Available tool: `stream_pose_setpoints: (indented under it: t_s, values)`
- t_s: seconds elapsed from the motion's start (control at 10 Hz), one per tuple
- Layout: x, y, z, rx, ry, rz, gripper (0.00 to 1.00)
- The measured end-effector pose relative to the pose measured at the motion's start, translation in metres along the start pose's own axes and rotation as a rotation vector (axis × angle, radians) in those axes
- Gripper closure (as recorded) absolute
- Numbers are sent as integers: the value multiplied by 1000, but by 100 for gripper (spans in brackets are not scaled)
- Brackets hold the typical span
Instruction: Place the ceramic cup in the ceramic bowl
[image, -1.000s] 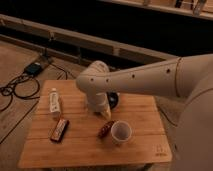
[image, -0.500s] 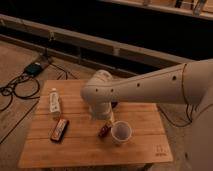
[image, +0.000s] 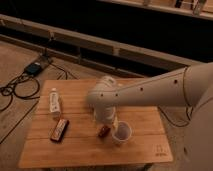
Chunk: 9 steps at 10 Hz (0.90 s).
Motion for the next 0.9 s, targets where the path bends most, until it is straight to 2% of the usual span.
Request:
stream_pose_setpoints:
  t_s: [0.3,0.6,0.9]
  values:
    - [-10,-1,28,0,31,13,38]
    - [-23,2,47,13,53,11,66]
    - [-33,5,42,-2,62,29,95]
